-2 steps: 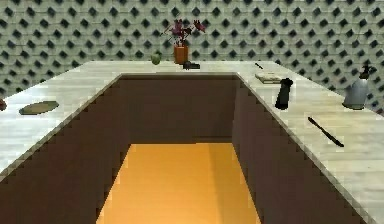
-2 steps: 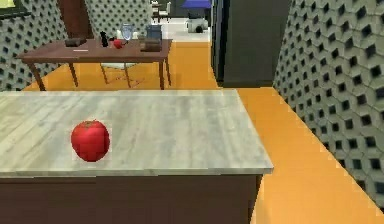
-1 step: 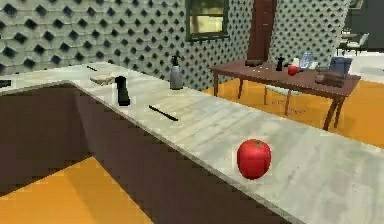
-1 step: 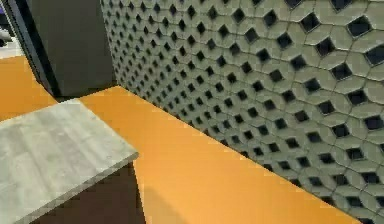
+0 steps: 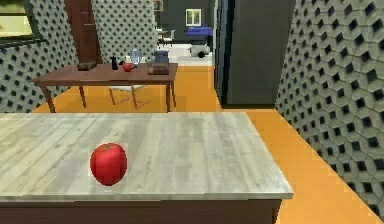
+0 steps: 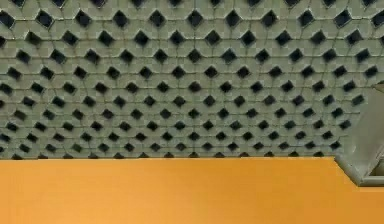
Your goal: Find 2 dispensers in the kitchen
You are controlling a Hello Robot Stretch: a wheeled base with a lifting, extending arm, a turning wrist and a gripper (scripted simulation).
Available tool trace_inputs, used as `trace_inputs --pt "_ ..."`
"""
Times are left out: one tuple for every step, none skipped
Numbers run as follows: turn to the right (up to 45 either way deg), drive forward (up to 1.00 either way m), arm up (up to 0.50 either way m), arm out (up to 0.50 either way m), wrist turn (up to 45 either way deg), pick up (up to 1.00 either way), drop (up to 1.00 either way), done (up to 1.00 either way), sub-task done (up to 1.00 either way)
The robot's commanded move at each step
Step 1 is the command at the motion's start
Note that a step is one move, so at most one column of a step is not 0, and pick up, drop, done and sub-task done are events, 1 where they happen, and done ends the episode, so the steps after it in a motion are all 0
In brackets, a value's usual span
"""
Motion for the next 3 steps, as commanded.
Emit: trace_inputs --pt "45.0 0.00 0.00 0.00 0.0 0.00 0.00 0.00 0.00" --pt "42.0 0.00 0.00 0.00 0.0 0.00 0.00 0.00 0.00" --pt "0.0 0.75 0.00 0.00 0.0 0.00 0.00 0.00 0.00"
